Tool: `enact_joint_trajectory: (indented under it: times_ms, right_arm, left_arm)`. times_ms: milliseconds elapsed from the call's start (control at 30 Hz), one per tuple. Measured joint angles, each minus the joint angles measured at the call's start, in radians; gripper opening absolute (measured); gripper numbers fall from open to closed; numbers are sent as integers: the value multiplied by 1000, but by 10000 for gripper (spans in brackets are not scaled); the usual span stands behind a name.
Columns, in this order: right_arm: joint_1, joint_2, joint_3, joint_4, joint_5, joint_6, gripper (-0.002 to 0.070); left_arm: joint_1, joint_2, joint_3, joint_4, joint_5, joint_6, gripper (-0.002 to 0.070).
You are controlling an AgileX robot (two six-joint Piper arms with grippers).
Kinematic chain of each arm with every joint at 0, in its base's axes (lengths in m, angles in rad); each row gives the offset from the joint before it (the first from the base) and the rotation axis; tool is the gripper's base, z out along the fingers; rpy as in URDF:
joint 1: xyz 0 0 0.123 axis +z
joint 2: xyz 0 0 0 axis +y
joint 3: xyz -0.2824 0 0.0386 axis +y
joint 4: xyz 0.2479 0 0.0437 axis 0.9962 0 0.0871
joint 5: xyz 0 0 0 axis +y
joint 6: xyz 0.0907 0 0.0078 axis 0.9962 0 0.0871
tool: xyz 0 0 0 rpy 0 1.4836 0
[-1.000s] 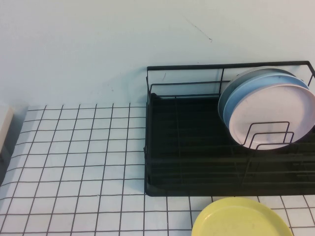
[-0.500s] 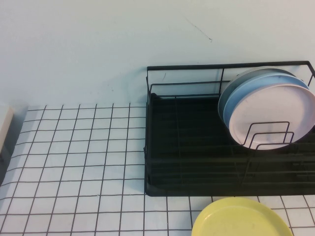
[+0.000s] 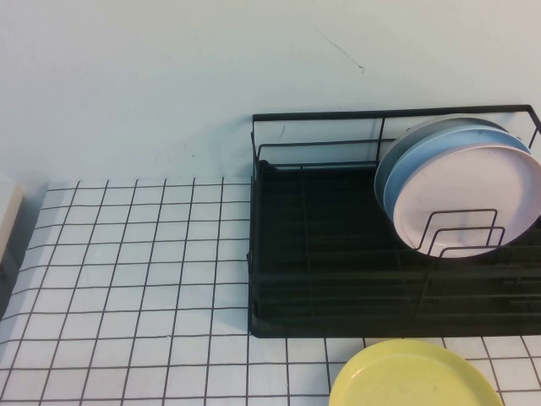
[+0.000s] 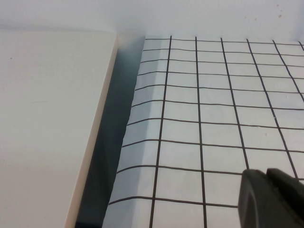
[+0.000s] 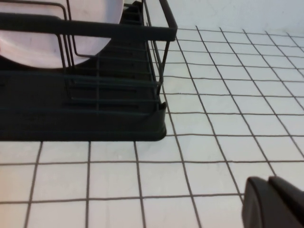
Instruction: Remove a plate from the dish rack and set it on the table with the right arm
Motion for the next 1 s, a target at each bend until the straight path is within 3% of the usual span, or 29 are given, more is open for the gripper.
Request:
enact_joint_trajectory:
  times_ms: [133,333,400,733,900,1000]
  right_arm:
    - [0,0,0,113,-11,38,-2]
    - [0,0,0,676,-81,280,-2]
    - [0,0,0,769,-91,286,-2]
    - [0,0,-7,795,-99,-85,-2]
    - [0,77,-220,779,150,-420,-2]
    - [0,245,-448,679,352,-550,-2]
  left_arm:
    - [0,0,0,0,0,0,-3]
    - [0,0,0,0,0,0,-3]
    - [0,0,0,0,0,0,-3]
    - [0,0,0,0,0,0,-3]
    - [0,0,0,-2,0,0,-3]
    - [0,0,0,-2,0,0,-3]
